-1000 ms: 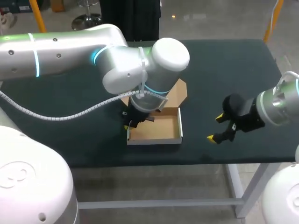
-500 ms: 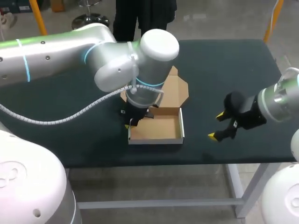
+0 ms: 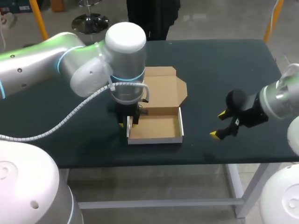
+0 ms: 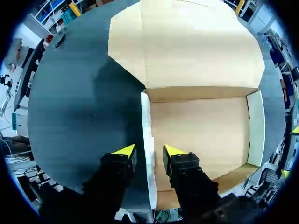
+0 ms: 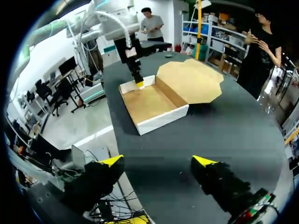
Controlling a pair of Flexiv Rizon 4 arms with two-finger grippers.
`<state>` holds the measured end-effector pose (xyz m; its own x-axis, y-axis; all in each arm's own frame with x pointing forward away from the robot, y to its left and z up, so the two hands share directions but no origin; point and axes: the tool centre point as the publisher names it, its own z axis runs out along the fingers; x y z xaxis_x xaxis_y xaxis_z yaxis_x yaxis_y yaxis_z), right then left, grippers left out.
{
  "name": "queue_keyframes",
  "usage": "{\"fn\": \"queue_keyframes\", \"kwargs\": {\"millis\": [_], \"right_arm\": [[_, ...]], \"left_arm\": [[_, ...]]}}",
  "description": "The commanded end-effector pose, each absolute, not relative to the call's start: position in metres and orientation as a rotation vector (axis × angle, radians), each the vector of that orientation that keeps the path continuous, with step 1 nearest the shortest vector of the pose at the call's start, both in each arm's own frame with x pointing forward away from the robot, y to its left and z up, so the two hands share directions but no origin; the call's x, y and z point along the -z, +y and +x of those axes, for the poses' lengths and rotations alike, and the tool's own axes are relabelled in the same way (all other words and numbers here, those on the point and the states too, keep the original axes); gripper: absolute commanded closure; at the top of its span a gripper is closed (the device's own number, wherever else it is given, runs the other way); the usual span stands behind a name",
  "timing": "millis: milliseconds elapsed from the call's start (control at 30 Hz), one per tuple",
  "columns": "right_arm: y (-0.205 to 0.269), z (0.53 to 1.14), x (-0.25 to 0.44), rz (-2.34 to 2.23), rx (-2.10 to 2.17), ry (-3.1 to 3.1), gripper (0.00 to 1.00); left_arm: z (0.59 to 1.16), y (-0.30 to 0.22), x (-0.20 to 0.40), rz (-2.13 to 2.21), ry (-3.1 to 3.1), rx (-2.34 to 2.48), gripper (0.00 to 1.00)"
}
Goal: Assemble the packaging by folding the flat box into shape, placing the metal phone stand inside, and closing the box properly
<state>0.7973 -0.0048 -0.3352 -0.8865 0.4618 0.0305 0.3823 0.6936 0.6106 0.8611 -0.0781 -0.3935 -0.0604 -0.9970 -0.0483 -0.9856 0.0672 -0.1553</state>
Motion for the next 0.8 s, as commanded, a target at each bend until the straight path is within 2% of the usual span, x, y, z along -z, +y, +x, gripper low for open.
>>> {"fn": "queue_keyframes", "kwargs": {"millis": [33,133,167,200,800], "right_arm": [[-0.019,0.761,0.302,0.696,-0.970,2.757,0.00],[-0.019,0.762,0.302,0.704,-0.973,2.756,0.00],[-0.019,0.762,0.302,0.707,-0.975,2.756,0.00],[-0.019,0.763,0.302,0.712,-0.977,2.755,0.00],[-0.026,0.779,0.297,0.944,-0.999,2.708,0.00]], "left_arm": [[0.853,-0.071,0.381,-2.067,2.274,0.257,0.51],[0.844,-0.070,0.368,-2.050,2.346,0.351,0.13],[0.842,-0.069,0.364,-2.040,2.371,0.382,0.03],[0.840,-0.068,0.359,-2.026,2.397,0.414,0.00],[0.777,-0.037,0.287,-1.777,2.746,0.749,0.00]]}}
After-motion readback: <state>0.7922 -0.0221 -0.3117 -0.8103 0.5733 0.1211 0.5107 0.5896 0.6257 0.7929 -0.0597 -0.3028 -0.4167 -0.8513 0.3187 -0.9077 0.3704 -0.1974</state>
